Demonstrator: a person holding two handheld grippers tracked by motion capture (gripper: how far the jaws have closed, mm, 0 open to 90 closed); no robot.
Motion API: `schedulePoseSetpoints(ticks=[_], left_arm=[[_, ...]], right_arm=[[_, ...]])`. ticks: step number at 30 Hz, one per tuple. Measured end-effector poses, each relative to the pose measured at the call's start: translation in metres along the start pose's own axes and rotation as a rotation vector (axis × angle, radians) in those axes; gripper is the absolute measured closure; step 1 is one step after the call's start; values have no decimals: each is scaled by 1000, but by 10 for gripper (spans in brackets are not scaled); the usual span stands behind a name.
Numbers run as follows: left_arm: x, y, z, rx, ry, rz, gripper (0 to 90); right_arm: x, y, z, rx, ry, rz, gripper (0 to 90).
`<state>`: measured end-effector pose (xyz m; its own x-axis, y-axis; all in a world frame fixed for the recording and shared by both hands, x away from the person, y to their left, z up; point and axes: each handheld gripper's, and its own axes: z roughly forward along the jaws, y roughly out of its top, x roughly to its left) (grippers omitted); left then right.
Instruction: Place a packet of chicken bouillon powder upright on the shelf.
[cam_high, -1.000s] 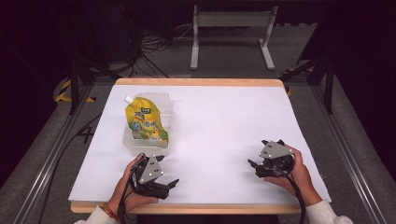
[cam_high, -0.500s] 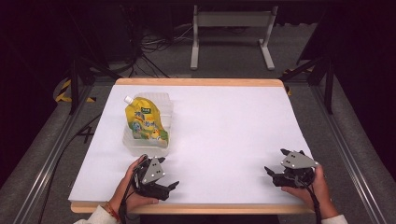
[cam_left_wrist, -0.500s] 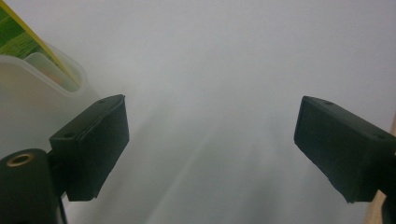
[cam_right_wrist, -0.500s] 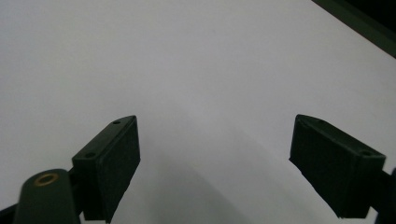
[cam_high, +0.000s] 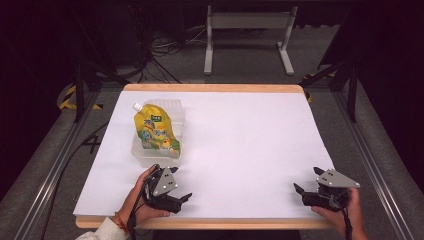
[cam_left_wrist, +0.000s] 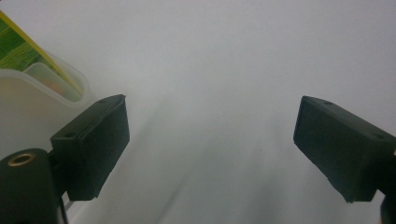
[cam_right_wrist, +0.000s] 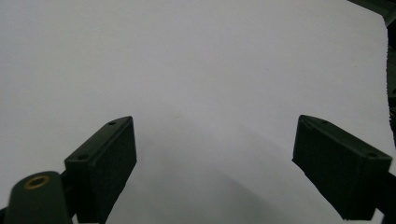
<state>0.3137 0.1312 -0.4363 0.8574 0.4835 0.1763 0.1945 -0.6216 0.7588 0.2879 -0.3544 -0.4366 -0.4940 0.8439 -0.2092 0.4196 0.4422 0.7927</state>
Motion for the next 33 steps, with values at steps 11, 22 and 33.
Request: schedulePoseSetpoints(ticks=[11,22,33], left_arm=[[-3,1,9,28,-17,20,111],[-4,2,10,22,-31,18,111],[-6,4,14,38,-40,24,111]], right_arm=[[1,-1,-3,1,-28,-24,136],[0,-2,-3,-3,-56,-27,136],[1,-3,0,-6,-46,-20,146]])
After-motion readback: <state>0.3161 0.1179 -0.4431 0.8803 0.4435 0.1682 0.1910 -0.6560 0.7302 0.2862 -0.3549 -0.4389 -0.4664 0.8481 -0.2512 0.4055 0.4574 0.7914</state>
